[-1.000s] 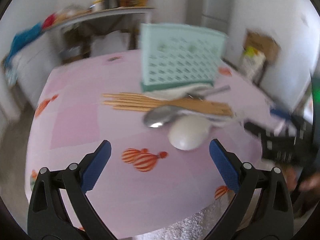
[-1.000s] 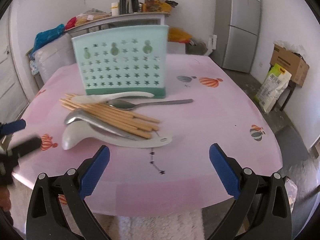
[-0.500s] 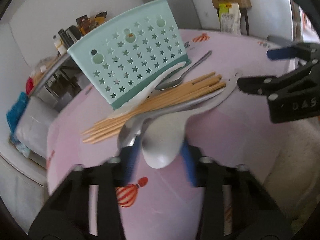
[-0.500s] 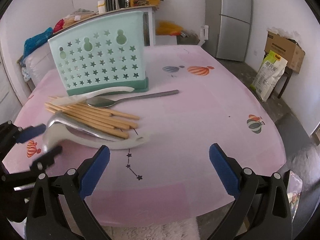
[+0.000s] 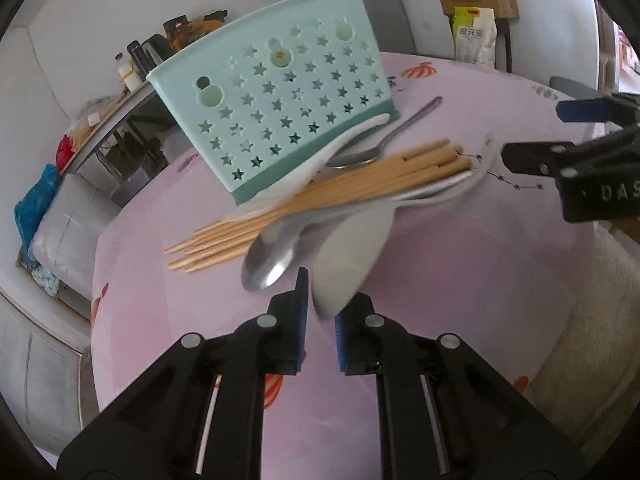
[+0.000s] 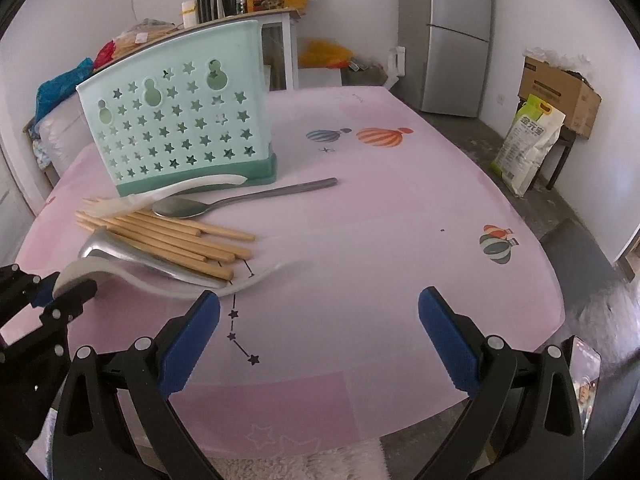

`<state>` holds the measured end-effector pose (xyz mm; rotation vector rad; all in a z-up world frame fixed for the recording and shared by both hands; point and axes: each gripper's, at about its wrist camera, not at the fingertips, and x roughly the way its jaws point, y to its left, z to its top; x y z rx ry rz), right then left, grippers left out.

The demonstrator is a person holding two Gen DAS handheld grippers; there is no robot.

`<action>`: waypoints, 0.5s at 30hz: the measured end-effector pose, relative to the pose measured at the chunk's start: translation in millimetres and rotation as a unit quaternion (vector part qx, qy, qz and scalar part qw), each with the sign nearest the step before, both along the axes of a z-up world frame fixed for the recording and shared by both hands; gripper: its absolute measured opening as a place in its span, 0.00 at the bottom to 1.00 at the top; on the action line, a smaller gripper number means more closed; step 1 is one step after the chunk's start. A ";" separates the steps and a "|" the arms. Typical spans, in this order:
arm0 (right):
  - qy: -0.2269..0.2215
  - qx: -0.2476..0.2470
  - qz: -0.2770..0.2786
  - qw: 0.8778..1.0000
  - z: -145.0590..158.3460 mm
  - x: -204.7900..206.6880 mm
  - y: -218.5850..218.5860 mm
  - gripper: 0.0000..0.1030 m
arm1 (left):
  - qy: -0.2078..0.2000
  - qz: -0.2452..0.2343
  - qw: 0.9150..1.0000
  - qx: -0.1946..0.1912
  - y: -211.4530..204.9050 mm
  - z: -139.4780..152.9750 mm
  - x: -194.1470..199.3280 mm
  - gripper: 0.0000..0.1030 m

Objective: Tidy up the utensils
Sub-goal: 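Grasp the white ladle by its handle with the left tool, then lift the white ladle with the left tool while the right tool grasps a metal spoon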

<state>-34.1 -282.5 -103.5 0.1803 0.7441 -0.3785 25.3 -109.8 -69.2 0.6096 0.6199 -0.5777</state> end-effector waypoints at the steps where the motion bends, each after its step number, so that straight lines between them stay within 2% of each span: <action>1: 0.000 0.000 -0.001 1.000 0.0 0.5 -0.7 0.94 | -0.001 -0.001 1.000 -0.004 1.6 1.9 0.2 0.06; 5: -0.003 -0.002 -0.007 1.000 1.3 0.0 -3.5 0.94 | -0.007 -0.011 0.999 -0.033 10.2 19.2 -9.8 0.06; 8: -0.008 -0.002 -0.013 1.000 2.9 -1.1 -6.1 0.94 | 0.020 -0.018 0.997 -0.071 20.0 27.5 -11.8 0.06; 12: -0.013 0.003 -0.019 1.000 8.5 -3.7 -10.3 0.94 | 0.064 -0.001 0.992 -0.107 34.4 29.2 -5.0 0.05; 15: -0.050 -0.016 -0.032 0.998 22.7 -16.1 -13.4 0.94 | 0.081 0.012 0.986 -0.144 54.2 43.0 -4.1 0.04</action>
